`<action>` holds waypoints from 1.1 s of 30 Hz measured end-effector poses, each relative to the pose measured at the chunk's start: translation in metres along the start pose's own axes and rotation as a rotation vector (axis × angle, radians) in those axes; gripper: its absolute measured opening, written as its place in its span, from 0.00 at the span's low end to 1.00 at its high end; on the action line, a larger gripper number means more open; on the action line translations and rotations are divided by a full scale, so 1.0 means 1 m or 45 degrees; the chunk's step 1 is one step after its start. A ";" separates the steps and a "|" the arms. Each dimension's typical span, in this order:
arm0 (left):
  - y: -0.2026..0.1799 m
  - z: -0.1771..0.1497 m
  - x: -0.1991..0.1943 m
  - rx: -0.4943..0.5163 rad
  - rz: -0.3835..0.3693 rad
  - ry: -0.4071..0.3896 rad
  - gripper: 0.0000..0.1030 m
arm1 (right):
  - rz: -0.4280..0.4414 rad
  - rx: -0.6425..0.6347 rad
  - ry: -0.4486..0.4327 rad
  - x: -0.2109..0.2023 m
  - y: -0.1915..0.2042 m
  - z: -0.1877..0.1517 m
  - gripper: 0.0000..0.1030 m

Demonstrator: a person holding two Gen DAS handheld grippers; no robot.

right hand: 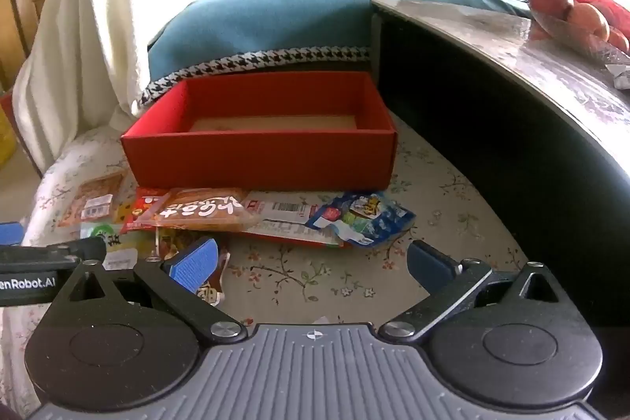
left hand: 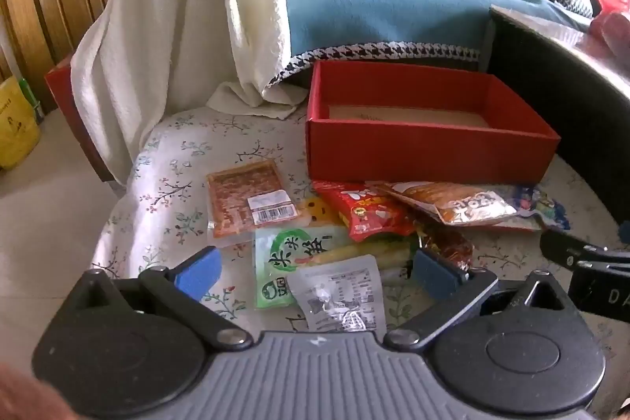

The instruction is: Organize snacks

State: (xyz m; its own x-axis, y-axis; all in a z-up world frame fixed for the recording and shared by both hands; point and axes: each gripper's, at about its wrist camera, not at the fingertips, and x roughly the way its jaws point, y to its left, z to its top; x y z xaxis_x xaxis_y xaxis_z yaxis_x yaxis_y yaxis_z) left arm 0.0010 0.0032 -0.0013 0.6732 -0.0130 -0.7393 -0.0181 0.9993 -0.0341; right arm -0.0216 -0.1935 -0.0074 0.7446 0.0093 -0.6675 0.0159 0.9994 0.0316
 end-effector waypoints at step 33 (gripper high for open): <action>-0.008 -0.005 0.005 0.071 0.062 0.056 0.96 | -0.002 -0.041 0.071 0.007 0.009 -0.005 1.00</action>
State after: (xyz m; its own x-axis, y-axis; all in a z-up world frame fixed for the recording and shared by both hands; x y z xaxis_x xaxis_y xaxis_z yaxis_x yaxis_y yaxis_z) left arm 0.0008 -0.0054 -0.0076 0.6391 0.0352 -0.7683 -0.0080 0.9992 0.0390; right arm -0.0197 -0.1846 -0.0157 0.7060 0.0089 -0.7082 -0.0055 1.0000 0.0072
